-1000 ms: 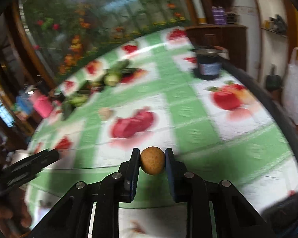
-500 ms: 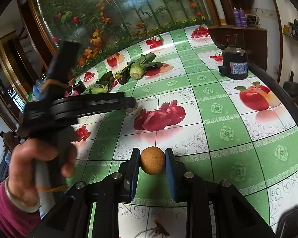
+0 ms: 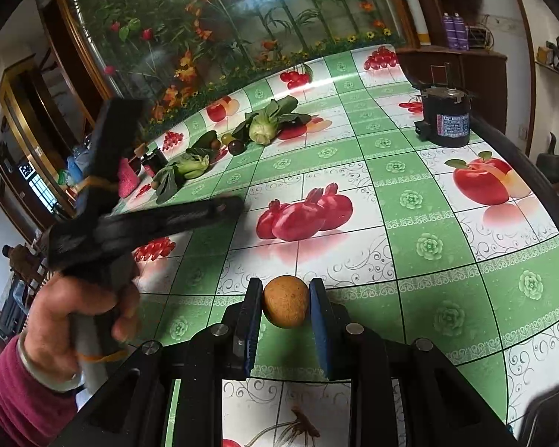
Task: Organize fruits
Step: 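Grasp a brown round fruit with the right tool while the left tool grasps a beige round bundle, then carry the brown fruit and beige bundle into the white tray and open both tools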
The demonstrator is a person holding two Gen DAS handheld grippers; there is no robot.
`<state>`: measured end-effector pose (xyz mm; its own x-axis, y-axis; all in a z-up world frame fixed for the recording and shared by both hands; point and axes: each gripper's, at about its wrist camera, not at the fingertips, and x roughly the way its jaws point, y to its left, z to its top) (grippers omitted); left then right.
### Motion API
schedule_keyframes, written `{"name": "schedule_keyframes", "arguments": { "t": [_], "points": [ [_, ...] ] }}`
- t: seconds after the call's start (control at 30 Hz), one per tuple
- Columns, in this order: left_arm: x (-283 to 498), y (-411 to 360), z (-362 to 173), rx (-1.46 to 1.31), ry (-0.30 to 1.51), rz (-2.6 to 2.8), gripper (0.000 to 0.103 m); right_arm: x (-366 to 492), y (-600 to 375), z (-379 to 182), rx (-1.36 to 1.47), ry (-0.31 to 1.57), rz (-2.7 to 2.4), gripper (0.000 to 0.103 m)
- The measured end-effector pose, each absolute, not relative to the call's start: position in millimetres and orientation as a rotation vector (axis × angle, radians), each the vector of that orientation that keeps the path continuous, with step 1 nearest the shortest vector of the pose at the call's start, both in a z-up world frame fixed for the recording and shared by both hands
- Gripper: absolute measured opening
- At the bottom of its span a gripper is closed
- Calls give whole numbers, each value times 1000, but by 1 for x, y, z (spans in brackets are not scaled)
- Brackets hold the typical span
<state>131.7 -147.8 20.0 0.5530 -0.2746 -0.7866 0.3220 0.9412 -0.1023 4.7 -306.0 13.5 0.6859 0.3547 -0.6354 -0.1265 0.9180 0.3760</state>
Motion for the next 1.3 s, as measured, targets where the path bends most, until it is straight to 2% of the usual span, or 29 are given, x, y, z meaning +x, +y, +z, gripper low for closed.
{"name": "schedule_keyframes", "arguments": {
  "t": [0.47, 0.83, 1.3],
  "points": [
    [-2, -26, 61, 9, 828, -216, 26, -7, -269, 21, 261, 774, 359, 25],
    [-51, 85, 66, -18, 793, 14, 26, -34, -126, 48, 145, 770, 638, 25],
    [-81, 183, 66, -58, 768, 203, 26, -41, 41, 58, -19, 791, 851, 25]
  ]
}}
